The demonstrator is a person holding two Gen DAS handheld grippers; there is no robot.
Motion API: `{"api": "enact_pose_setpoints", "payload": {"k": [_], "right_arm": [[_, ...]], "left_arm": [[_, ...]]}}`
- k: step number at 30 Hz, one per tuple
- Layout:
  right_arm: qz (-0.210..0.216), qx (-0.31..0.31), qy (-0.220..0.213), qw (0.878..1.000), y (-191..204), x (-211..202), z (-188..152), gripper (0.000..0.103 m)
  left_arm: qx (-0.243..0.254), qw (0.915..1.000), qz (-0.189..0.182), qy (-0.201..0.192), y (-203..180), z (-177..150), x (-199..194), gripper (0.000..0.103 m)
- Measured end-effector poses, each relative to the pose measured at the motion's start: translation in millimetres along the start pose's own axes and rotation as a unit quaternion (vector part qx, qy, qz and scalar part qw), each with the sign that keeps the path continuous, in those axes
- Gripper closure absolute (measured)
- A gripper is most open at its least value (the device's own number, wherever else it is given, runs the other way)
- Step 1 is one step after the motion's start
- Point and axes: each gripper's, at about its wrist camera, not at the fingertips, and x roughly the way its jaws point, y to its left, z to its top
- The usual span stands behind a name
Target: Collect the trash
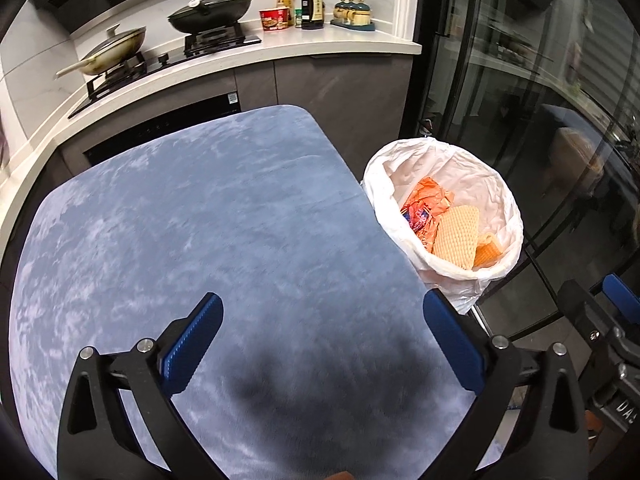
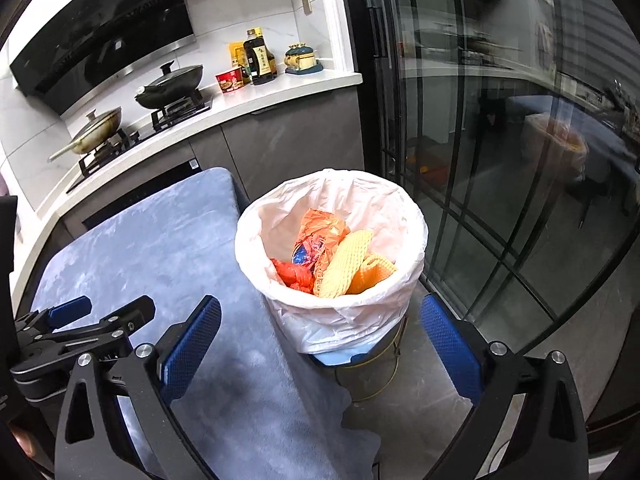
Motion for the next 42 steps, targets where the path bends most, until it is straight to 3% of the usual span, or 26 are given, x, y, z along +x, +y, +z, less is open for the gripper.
{"api": "enact_pose_setpoints", "payload": {"k": [13,42], "right_arm": [[0.001,-0.032,0.018,0.999,13,3,-8,0.007],[0.000,-0.036,0.033,0.999,15,6,-17,0.007]], "left_arm": [[-0.005,0.9999,0.012,-0.002,10,-10,-8,0.007],[-0.021,0.9993,0.030,-0.002,13,-17,-9,0.007]]}}
